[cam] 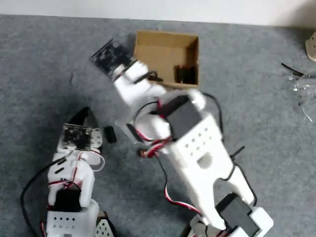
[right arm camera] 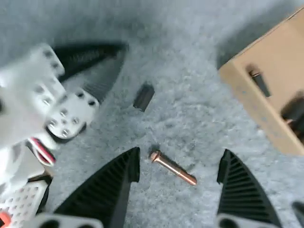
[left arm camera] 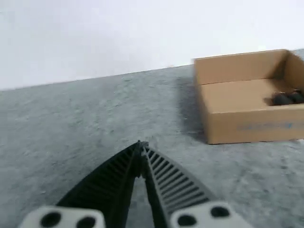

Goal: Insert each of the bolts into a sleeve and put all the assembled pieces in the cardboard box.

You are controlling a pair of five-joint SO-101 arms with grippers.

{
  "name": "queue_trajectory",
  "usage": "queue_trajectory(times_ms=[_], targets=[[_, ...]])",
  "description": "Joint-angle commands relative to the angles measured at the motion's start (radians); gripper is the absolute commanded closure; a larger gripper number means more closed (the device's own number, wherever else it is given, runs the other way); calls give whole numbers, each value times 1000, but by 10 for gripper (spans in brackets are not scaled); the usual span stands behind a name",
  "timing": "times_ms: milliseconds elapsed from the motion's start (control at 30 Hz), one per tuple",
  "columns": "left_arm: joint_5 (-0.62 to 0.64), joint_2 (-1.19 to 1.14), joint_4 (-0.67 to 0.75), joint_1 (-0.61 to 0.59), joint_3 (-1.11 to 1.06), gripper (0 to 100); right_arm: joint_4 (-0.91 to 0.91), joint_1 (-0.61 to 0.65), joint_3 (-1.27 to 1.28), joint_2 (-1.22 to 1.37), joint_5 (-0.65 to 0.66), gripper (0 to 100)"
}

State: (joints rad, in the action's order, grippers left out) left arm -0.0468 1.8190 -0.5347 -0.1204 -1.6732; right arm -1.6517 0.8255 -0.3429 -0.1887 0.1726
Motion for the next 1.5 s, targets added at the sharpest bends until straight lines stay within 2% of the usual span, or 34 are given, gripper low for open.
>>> queue_trajectory(times_ms=[0, 167, 300, 433, 600, 767, 867, 1033, 1233, 1467], targets=[[5, 4, -26, -191, 31, 993, 166, 12, 189, -38, -11, 761], [6, 4, -183, -423, 67, 993, 380, 70, 430, -38, -34, 761], [112, 4, -227, -519, 88, 993, 530, 93, 588, -38, -143, 761], [140, 4, -226, -536, 79, 993, 705, 104, 699, -38, -221, 761], [140, 4, -153, -526, 45, 993, 868, 165, 780, -36, -330, 761], [135, 4, -144, -492, 38, 993, 863, 196, 777, 5, -333, 761], [133, 4, -144, -498, 38, 993, 848, 194, 691, 81, -336, 761], [133, 4, -144, -503, 38, 993, 707, 197, 424, 240, -451, 761], [133, 4, -144, -501, 36, 993, 449, 206, 130, 475, -456, 761], [133, 4, -144, -501, 36, 993, 418, 205, -4, 674, -456, 761]])
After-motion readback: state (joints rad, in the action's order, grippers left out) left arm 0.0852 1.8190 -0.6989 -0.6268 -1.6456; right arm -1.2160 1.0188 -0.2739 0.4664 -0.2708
